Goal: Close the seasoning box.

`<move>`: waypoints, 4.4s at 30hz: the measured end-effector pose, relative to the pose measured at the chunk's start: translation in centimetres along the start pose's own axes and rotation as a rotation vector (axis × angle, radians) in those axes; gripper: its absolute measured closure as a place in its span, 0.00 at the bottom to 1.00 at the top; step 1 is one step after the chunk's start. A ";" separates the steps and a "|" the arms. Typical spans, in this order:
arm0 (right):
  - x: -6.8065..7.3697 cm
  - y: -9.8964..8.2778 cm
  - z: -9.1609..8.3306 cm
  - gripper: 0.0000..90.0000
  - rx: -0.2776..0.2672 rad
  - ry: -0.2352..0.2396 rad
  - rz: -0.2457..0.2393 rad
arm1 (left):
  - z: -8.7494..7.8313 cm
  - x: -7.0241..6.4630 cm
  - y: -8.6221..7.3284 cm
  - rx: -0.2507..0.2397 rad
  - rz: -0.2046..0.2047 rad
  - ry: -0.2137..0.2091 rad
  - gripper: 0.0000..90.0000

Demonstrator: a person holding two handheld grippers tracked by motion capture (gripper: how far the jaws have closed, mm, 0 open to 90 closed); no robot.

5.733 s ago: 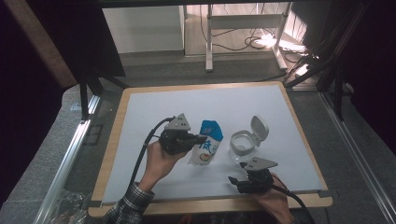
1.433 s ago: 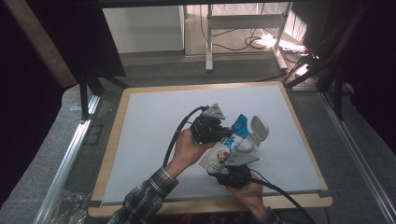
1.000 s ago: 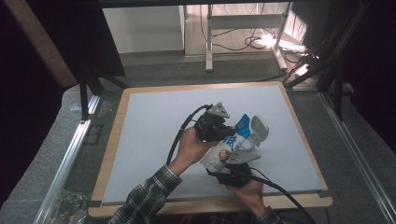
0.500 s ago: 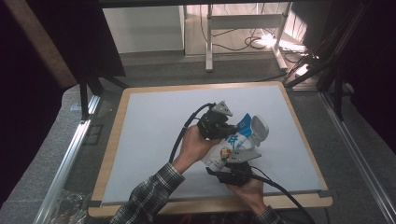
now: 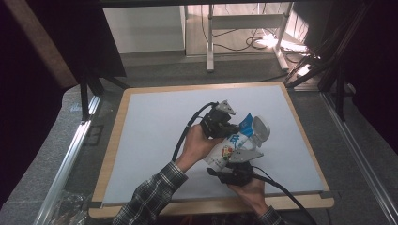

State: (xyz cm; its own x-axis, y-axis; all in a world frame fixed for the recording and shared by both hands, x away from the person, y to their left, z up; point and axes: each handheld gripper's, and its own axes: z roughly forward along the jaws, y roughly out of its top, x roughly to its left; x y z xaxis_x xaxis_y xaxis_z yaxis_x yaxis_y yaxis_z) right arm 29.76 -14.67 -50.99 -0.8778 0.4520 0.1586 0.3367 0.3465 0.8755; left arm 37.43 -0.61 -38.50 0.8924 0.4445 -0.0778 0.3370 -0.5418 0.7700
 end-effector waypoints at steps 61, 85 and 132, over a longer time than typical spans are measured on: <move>0.1 1.0 -0.7 0.70 -0.037 0.073 0.036 | 1.5 0.6 1.2 0.050 -0.036 -0.003 0.99; 0.2 1.4 -0.9 0.70 -0.053 0.093 0.039 | 1.9 0.9 1.5 0.077 -0.048 -0.013 0.99; 0.5 1.7 -1.0 0.70 -0.064 0.101 0.038 | 1.9 0.9 1.9 0.104 -0.046 -0.015 0.98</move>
State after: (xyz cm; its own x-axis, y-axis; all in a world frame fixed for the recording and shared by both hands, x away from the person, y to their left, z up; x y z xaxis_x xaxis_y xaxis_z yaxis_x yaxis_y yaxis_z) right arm 29.56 -14.74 -48.99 -0.8959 0.3775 0.2342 0.3503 0.2763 0.8950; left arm 39.45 -2.60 -38.31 0.8792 0.4608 -0.1215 0.4066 -0.5925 0.6955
